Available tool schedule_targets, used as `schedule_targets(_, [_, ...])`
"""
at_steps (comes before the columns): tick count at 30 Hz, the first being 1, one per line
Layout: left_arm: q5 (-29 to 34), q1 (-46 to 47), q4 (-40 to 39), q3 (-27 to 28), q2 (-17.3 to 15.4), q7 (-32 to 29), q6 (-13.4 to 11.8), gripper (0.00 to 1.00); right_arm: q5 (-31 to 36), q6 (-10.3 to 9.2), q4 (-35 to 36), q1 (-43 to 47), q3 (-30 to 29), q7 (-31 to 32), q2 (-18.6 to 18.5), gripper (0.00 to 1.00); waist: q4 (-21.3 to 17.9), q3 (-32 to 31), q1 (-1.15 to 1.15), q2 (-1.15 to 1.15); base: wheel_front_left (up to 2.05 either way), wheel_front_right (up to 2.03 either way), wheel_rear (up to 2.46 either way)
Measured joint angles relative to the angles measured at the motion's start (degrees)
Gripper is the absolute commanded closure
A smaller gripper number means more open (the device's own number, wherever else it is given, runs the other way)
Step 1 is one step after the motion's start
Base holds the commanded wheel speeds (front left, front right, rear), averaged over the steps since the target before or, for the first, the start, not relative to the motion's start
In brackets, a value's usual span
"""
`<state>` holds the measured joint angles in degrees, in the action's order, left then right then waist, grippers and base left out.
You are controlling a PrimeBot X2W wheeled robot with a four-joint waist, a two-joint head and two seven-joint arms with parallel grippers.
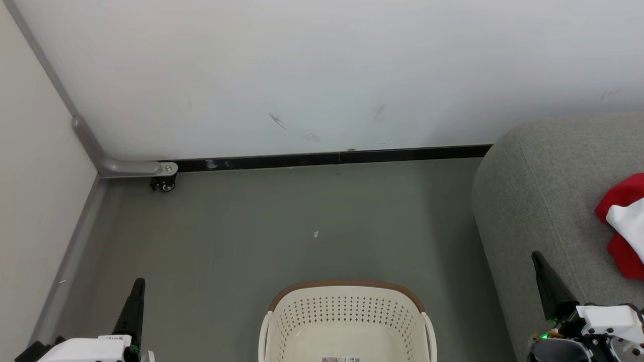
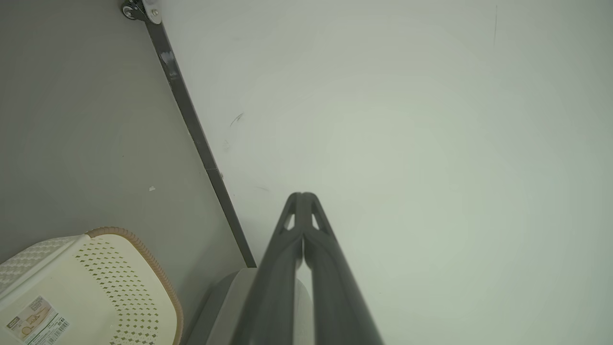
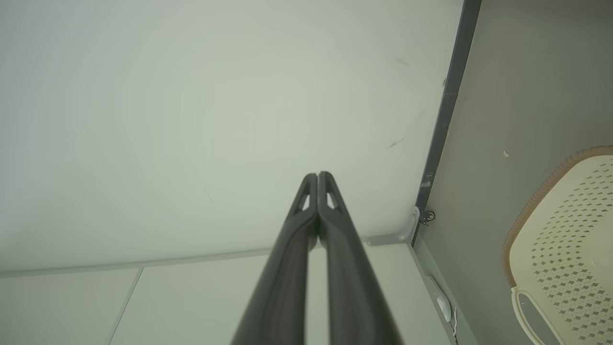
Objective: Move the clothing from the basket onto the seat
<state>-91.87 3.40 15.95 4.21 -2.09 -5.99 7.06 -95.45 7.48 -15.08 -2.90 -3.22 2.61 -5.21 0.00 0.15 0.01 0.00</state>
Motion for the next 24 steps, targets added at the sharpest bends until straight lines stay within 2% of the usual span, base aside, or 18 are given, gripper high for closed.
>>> schedule_targets(24, [0.0,0.0,0.0,0.0,0.0,0.0,0.0,1.00,0.1,0.00,0.0,0.0,-0.2,0.1,0.0,1.00,0.0,0.0,0.00,0.00,0.00,0.00,0.00])
